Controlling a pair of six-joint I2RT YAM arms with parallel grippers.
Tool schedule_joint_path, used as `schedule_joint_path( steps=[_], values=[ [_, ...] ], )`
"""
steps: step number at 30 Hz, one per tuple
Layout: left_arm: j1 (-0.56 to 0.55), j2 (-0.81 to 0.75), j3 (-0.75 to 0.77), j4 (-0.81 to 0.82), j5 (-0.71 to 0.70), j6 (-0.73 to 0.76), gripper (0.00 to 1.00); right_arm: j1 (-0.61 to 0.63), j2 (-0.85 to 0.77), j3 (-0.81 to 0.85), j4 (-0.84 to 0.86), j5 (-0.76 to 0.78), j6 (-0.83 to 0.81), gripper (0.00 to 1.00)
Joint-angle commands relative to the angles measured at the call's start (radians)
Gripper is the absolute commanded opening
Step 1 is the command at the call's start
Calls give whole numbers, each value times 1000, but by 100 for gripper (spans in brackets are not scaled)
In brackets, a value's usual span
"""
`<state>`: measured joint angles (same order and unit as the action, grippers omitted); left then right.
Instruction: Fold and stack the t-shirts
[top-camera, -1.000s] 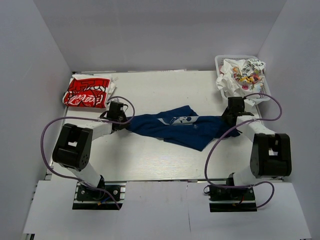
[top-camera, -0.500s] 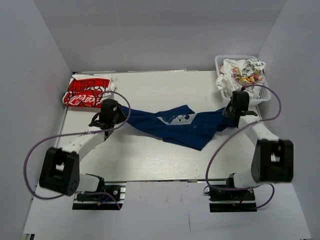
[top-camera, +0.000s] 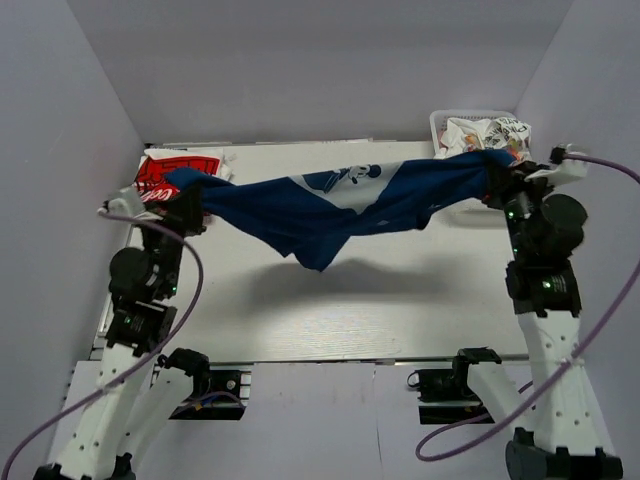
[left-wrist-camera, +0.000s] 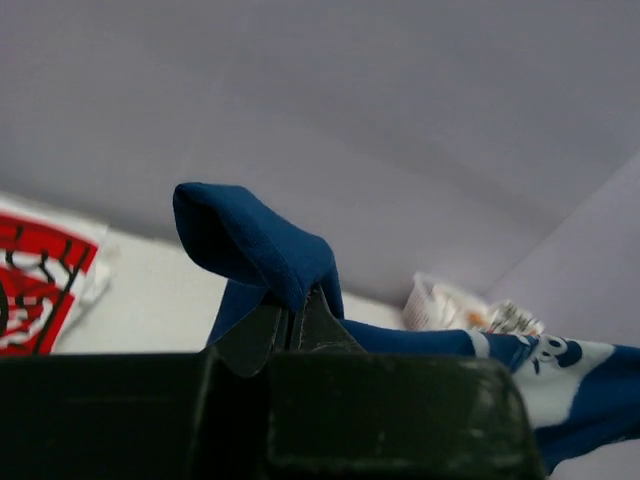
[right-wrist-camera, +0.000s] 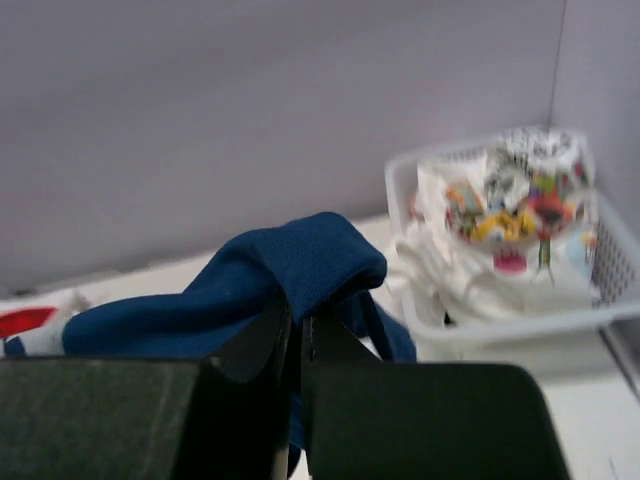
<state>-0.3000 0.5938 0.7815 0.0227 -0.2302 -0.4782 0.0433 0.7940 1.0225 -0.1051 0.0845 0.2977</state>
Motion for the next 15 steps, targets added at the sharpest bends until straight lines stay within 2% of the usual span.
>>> schedule_joint_path(
  steps=[1,5,9,12,15],
  values=[
    [2,-93,79,-26,-57,50,0,-5,-93,132,25,-45,-57,0],
    [2,-176,140,-81,-57,82,0,-8,-124,255,-47,-34,-54,0],
    [2,-190,159,-113,-112,82,0,-8,-70,326,-108,9,-43,0],
    [2,-155,136,-138,-156,49,0,-6,20,353,-169,27,-31,0],
    [2,-70,82,-176,-168,-9,0,-6,127,314,-171,37,-26,0]
  ],
)
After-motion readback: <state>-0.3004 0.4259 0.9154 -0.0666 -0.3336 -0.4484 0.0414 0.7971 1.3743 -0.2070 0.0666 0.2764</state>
